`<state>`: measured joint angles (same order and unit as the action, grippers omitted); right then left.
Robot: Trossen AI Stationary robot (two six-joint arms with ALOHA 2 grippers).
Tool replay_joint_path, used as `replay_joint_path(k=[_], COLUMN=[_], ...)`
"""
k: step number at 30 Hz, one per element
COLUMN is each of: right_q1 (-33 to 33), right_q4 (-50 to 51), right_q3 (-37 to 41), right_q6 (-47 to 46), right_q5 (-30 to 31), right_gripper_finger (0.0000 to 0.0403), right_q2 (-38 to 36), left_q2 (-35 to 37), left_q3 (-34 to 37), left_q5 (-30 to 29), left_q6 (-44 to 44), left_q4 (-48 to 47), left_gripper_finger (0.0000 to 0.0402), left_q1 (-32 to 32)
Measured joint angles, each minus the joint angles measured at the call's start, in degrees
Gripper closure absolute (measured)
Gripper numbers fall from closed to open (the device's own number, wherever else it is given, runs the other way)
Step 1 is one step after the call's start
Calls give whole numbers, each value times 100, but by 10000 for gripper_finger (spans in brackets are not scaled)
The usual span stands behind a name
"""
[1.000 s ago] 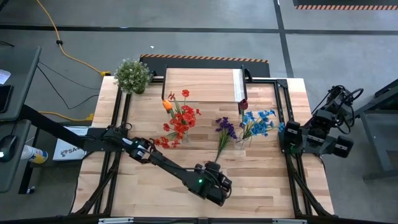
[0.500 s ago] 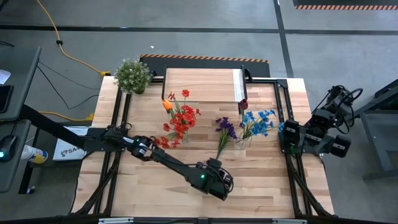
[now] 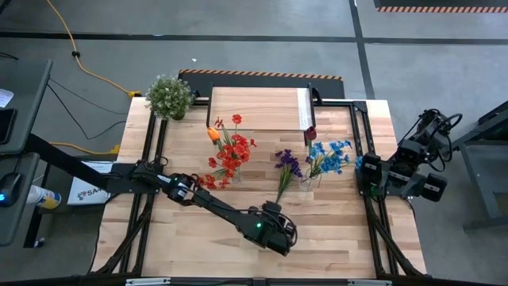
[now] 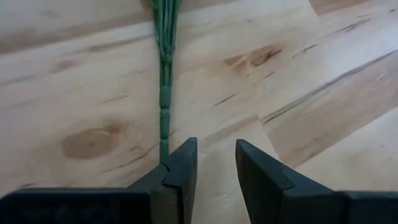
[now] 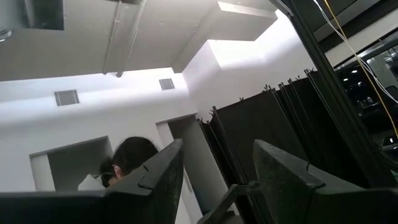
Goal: Pick and place flowers into a vace then onto a shelf
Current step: Put the violet flowers into the right transparent vase
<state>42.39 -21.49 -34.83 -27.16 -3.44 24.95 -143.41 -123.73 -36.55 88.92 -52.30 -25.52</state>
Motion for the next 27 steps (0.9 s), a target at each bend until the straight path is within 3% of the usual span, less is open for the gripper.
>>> replay_joint_path(k=[9, 27], right_q1=[0, 0], right_q4=[17, 17], right_q3=[0, 0], right_q6=[0, -98], right_q5=[-9, -15], right_gripper_finger=[219, 219], right_q2=[0, 0], left_q2=[0, -7], left_q3=[-311, -89], left_q5=[-182, 188], left_q6=[9, -421], left_q4=[-799, -657], left_gripper_finger=[257, 257], left_q1=[12, 319])
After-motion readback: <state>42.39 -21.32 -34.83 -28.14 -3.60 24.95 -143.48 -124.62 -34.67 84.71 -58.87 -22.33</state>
